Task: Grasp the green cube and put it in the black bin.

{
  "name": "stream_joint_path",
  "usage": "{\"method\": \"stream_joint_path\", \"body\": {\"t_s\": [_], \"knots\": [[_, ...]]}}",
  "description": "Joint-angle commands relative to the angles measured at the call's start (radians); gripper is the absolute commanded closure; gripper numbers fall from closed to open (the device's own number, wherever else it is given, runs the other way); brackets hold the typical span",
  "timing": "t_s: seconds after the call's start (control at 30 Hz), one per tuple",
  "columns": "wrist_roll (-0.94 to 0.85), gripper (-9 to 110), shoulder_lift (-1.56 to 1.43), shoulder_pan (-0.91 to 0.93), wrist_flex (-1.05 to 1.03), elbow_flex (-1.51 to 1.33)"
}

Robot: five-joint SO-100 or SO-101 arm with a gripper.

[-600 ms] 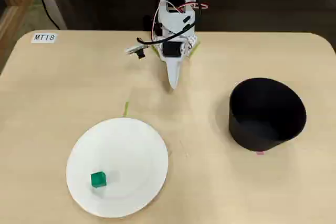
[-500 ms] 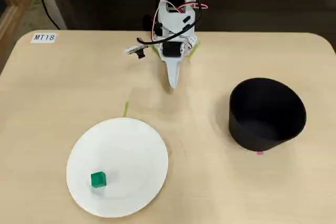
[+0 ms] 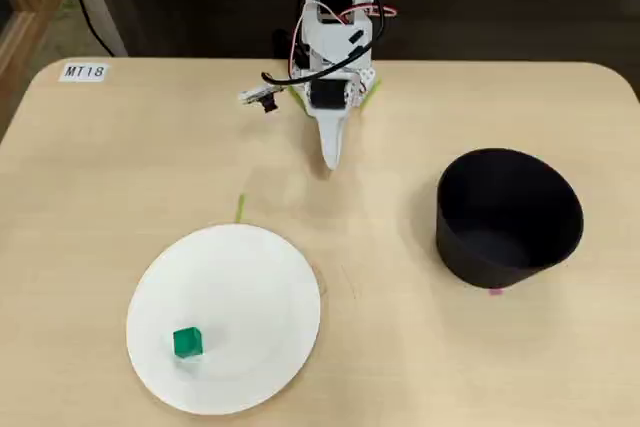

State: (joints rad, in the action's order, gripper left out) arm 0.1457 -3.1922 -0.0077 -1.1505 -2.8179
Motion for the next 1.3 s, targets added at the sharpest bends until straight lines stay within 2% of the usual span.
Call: {"method": "stream_joint_path", "body": {"t_s": [0.0,0.13,0.23,0.37,0.53,0.7,0.77,1.03,1.27], "knots": [[0.015,102,0.198,0.002,0.02,0.301],[-0.089,102,0.77,-0.037,-0.189,0.873],[-0.11,102,1.04,-0.037,-0.299,1.181],[-0.104,102,1.21,-0.025,-0.276,1.333],[-0.12,102,1.443,0.008,-0.344,1.548],[-0.187,102,1.755,0.106,-0.571,1.94],[-0.225,102,1.856,0.17,-0.641,2.083],[-0.468,102,2.037,0.41,-0.647,2.264],[-0.686,102,2.332,0.419,-0.65,2.588]]}}
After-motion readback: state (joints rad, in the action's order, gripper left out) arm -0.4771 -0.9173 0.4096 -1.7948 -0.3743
